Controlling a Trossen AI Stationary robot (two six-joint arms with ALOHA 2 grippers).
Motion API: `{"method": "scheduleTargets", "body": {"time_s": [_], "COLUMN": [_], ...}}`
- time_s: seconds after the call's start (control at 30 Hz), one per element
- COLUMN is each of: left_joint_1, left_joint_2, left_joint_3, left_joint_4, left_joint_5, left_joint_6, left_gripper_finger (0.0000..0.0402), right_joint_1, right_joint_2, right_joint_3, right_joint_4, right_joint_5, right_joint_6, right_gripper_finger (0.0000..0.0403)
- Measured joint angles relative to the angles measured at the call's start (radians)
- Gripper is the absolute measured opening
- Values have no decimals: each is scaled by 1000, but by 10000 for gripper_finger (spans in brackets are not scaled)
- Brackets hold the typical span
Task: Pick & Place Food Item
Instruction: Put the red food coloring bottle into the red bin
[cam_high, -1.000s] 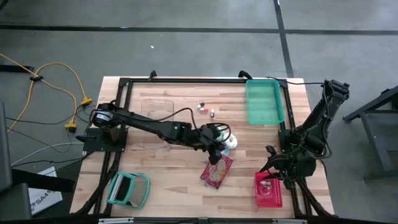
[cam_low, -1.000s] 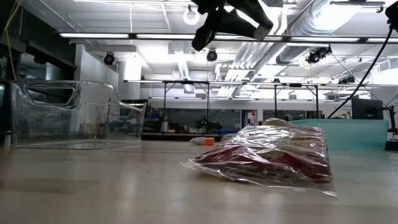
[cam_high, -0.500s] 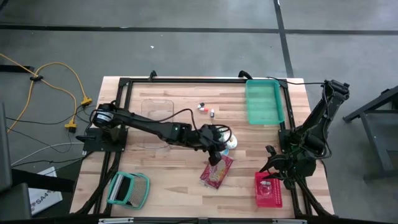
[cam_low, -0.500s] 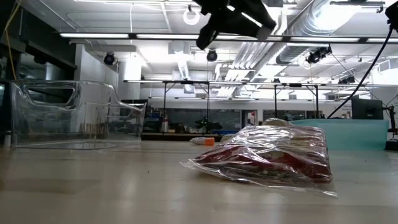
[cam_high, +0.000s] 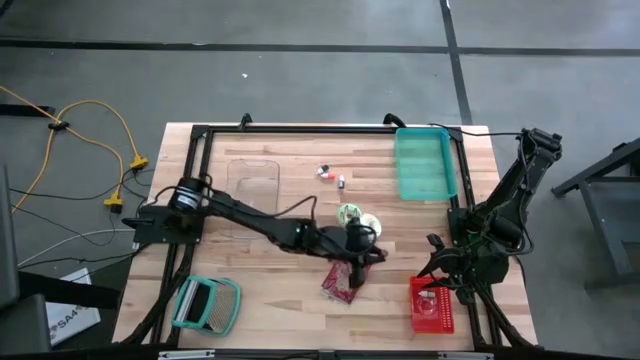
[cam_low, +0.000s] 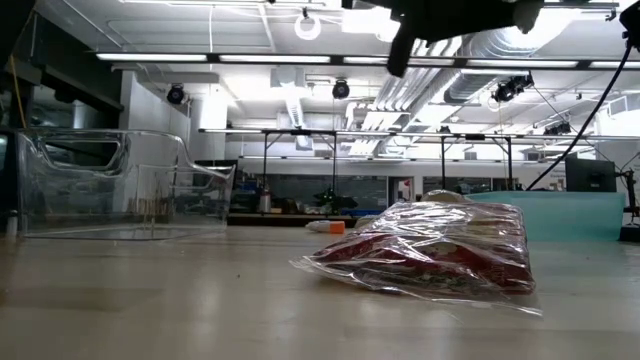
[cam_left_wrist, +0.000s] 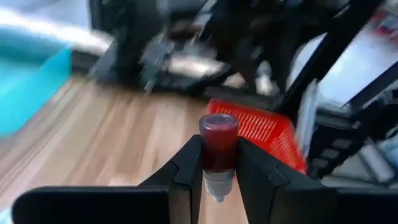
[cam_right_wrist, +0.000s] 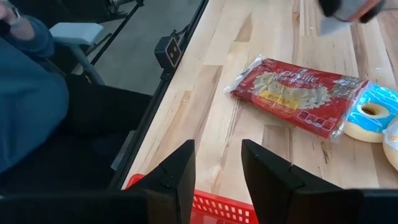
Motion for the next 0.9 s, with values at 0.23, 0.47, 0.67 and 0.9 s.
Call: {"method": "scheduleTargets", "body": {"time_s": [0.23, 0.47, 0.67, 0.9], "left_joint_1": [-20, -19, -19, -19], "left_joint_2": [31, 30, 30, 30], "left_joint_3": [0, 0, 0, 0], "left_joint_4": [103, 127, 137, 142], "left_joint_5": [6, 14, 31, 31], "left_joint_6": [48, 50, 50, 92], "left_gripper_finger": [72, 72, 72, 72], "right_joint_1": [0, 0, 0, 0], "right_joint_2": [0, 0, 0, 0], "right_joint_3": [0, 0, 0, 0], "right_joint_4": [13, 14, 18, 28], "right_joint_5": [0, -9, -47, -47], "right_joint_6": [0, -5, -7, -7], "right_gripper_finger": [119, 119, 119, 119]}}
